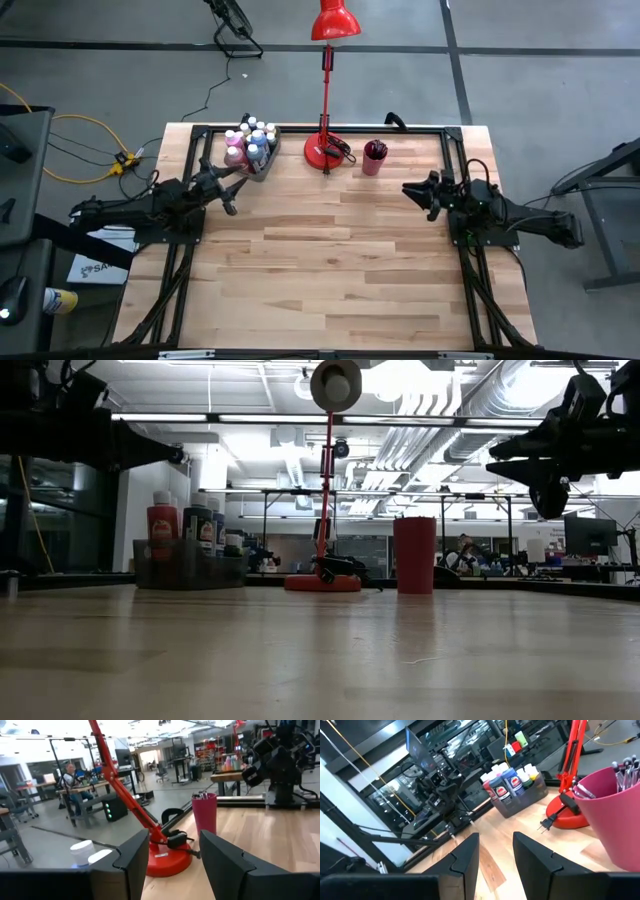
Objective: Pick & Place Paint Supplies
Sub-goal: Return to Home Position
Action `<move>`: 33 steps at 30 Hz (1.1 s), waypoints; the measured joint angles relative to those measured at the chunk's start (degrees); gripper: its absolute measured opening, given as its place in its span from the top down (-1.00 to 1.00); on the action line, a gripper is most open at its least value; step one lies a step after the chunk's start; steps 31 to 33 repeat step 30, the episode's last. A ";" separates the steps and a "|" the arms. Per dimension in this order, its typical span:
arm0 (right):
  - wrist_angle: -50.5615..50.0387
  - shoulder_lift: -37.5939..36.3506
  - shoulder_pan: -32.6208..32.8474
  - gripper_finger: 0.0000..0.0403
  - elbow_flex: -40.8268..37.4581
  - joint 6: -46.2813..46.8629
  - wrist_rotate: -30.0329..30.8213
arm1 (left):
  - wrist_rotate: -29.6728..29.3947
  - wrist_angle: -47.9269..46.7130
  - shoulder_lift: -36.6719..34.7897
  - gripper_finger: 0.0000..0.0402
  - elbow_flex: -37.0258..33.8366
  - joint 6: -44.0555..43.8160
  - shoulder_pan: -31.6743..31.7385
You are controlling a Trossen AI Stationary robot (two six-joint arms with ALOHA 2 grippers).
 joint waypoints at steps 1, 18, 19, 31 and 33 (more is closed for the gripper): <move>0.00 0.07 0.00 0.44 0.00 -0.04 -0.31 | -0.04 -0.19 -0.04 0.15 0.00 -0.02 0.00; -0.06 0.09 0.01 0.44 0.00 -0.17 -1.24 | -0.04 -4.00 0.16 0.15 0.28 0.42 0.02; -0.04 0.09 0.01 0.44 0.00 -0.17 -1.26 | -0.04 -4.01 0.16 0.15 0.28 0.42 0.01; -0.02 0.09 0.01 0.44 0.00 -0.17 -1.25 | -0.06 -4.09 0.16 0.15 0.31 0.42 0.02; -0.02 0.09 0.01 0.44 0.00 -0.17 -1.25 | -0.06 -4.09 0.16 0.15 0.31 0.42 0.02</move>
